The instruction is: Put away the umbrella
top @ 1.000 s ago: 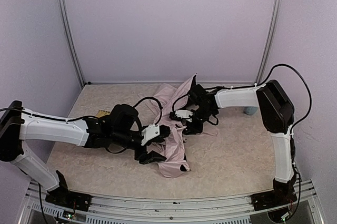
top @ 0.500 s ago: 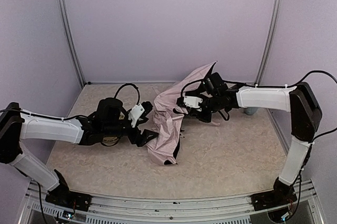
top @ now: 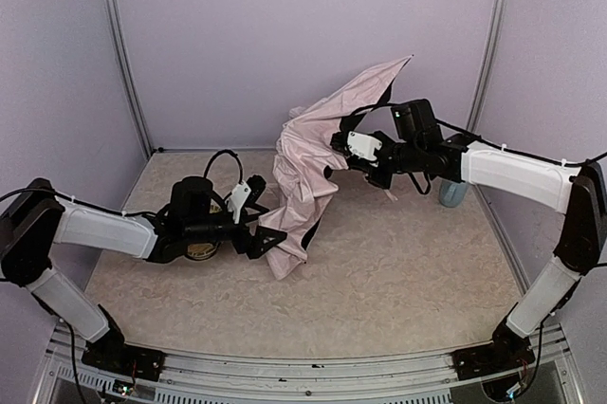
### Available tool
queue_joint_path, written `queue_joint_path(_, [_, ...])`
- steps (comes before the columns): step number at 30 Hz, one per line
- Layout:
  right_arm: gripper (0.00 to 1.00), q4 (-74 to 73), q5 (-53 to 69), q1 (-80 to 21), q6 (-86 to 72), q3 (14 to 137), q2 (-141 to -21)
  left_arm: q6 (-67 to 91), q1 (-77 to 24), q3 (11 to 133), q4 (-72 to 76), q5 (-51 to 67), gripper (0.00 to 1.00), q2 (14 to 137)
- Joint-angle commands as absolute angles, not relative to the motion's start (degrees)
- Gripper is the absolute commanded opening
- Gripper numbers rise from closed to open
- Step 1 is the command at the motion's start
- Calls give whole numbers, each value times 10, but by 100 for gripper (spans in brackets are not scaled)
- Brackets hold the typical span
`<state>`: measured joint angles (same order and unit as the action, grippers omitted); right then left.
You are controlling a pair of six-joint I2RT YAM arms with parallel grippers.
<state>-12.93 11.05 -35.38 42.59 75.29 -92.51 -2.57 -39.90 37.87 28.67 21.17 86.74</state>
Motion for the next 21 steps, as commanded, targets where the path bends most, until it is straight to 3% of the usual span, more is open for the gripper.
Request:
queue_joint_path(1, [0, -126, 147, -350, 434, 787, -899, -32, -387, 382, 326, 204, 89, 919])
queue_joint_path(12, [0, -161, 201, -358, 444, 786, -864, -23, -379, 426, 468, 236, 31, 1030])
queue_joint_path(15, [0, -166, 184, -378, 452, 771, -849, -19, -373, 472, 478, 244, 24, 1071])
queue_joint_path(21, [0, -189, 178, -418, 463, 731, -804, -15, -366, 524, 533, 261, 24, 1122])
